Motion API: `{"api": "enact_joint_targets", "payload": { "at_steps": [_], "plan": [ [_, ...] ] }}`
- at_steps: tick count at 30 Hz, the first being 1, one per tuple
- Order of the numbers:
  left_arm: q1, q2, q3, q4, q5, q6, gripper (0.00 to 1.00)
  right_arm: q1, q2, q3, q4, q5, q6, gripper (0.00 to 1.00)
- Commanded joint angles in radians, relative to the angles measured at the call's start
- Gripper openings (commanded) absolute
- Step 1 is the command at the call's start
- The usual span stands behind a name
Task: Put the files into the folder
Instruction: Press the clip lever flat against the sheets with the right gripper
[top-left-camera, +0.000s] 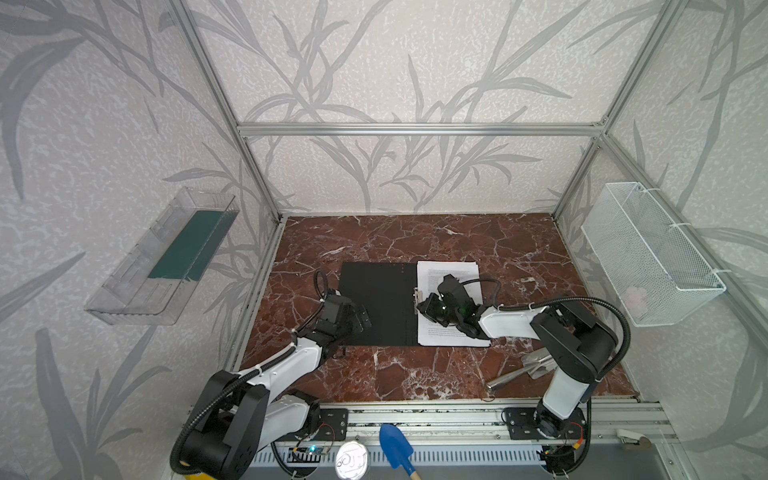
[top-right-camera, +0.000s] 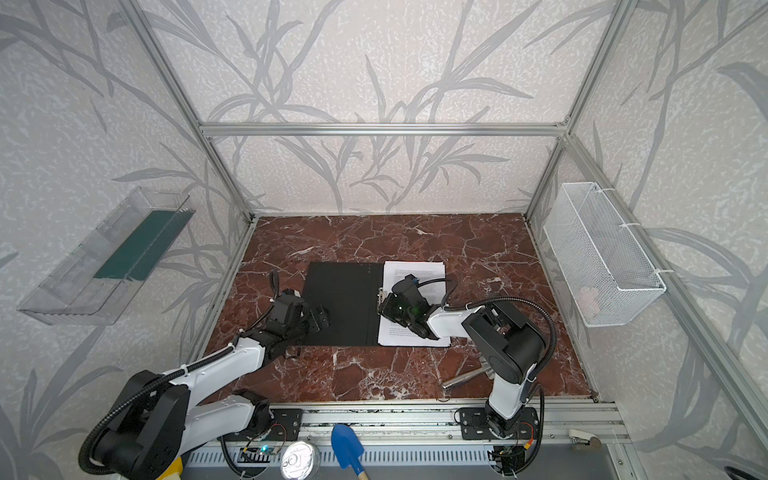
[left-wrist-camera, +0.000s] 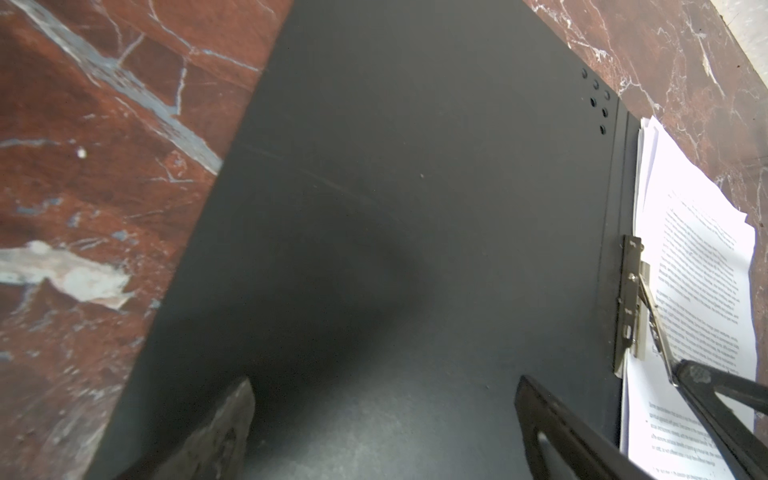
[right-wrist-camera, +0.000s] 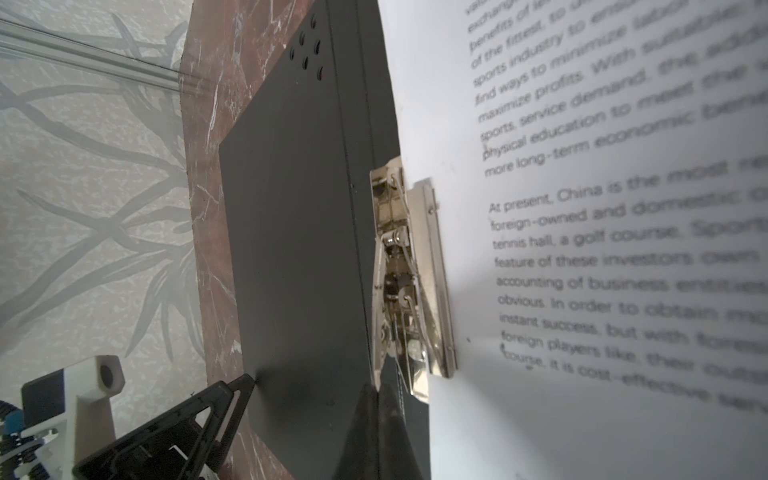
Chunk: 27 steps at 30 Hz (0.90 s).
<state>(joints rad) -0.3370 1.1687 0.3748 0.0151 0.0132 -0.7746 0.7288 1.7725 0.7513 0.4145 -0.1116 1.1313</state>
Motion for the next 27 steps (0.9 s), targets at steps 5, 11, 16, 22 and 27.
{"api": "enact_joint_targets", "payload": {
  "at_steps": [5,11,16,22,27],
  "plan": [
    [0.007,0.027,-0.027,-0.049,-0.050,-0.019,0.99,0.019,0.039,-0.097,-0.209,0.165,-0.080,0.00],
    [0.007,0.052,-0.022,-0.044,-0.054,-0.023,0.99,0.040,0.056,-0.094,-0.284,0.238,-0.089,0.00],
    [0.007,0.071,-0.016,-0.045,-0.053,-0.025,0.99,0.055,0.087,-0.079,-0.329,0.275,-0.077,0.00],
    [0.007,0.081,-0.011,-0.047,-0.065,-0.020,0.99,0.066,0.122,-0.039,-0.384,0.280,-0.059,0.00],
    [0.007,0.104,-0.005,-0.061,-0.105,-0.024,0.99,0.083,0.150,-0.028,-0.407,0.276,-0.024,0.00]
  ]
}}
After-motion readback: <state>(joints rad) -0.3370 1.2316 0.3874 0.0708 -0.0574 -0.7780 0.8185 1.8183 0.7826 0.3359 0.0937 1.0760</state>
